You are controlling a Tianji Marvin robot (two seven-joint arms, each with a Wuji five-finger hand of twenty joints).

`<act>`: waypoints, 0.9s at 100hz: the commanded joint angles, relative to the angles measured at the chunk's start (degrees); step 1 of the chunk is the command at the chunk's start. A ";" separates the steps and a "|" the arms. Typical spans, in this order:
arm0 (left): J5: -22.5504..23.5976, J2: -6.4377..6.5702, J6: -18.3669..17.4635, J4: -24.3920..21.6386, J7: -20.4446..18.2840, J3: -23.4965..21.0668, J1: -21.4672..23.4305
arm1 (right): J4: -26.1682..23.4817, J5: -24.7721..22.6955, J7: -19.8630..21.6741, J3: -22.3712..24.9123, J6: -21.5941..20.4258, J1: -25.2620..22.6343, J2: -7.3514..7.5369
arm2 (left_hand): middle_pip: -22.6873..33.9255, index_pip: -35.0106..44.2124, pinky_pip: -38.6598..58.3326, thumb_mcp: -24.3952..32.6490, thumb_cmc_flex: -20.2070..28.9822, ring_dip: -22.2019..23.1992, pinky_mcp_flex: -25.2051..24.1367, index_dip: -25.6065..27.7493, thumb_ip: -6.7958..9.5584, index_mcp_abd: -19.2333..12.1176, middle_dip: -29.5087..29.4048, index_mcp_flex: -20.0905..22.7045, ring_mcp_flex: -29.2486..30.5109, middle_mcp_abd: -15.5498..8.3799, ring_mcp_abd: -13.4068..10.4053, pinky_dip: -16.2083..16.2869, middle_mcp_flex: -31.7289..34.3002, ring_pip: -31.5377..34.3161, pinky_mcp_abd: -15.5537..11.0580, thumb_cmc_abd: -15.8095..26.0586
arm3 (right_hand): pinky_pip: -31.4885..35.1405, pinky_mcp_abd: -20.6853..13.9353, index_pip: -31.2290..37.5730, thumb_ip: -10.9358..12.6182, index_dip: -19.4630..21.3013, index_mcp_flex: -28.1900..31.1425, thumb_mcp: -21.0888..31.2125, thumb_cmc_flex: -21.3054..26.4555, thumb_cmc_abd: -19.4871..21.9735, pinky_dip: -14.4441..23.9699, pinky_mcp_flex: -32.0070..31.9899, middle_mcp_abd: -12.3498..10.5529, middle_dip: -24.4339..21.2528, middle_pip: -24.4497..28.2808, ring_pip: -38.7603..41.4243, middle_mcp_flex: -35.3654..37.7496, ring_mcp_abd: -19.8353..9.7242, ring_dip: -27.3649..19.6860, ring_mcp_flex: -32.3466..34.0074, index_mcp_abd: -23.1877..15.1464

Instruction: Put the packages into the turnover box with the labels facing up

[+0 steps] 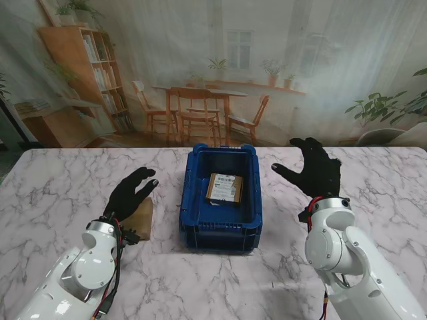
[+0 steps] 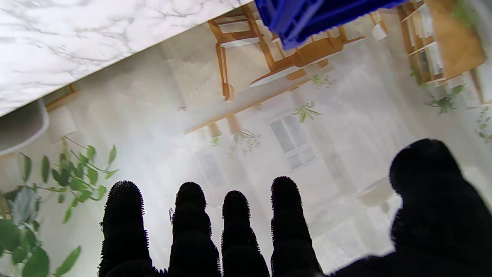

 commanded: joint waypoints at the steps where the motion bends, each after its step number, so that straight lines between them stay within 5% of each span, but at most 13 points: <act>1: 0.11 -0.05 0.38 0.17 -0.95 0.26 -0.15 | 2.83 0.46 -0.57 0.09 -0.19 -1.04 -0.63 | 0.39 -0.43 -1.20 -1.43 1.02 0.51 0.13 -0.12 -0.75 -0.72 0.55 -0.54 0.95 -0.54 -0.78 1.27 -0.34 1.17 -0.11 3.03 | 0.47 -2.26 0.75 0.97 -1.19 -0.01 -1.03 1.59 1.88 1.00 -0.20 -1.46 0.53 1.03 -1.30 -0.95 -1.64 0.18 0.24 -1.56; 77: 1.31 0.17 2.44 1.25 -1.69 1.91 -1.46 | 13.25 4.90 -6.91 -2.32 -2.22 0.43 -2.07 | 2.31 -0.36 -1.90 -1.45 1.14 0.19 -1.45 -0.01 -0.76 -0.41 3.65 -0.37 -0.70 0.06 -1.81 0.74 2.05 0.59 -1.18 2.93 | -1.02 -3.03 1.64 0.47 -2.52 -1.06 2.95 -0.61 1.54 2.65 -0.92 -1.90 -1.55 -3.24 -1.16 -1.05 -2.00 0.16 -1.14 -2.41; 90: 2.55 0.28 2.44 1.73 -1.41 1.95 -1.74 | 13.08 5.00 -6.94 -2.18 -2.50 0.10 -2.07 | 8.73 -0.07 -1.40 -1.39 1.33 6.86 -0.77 0.25 -0.74 -0.07 16.30 0.12 0.83 0.20 -1.56 1.10 3.28 5.32 -1.34 2.77 | -1.04 -3.09 1.78 0.49 -2.50 -0.90 3.07 -0.53 1.46 2.71 -0.84 -1.94 -1.54 -3.26 -1.12 -0.96 -2.09 0.18 -1.03 -2.44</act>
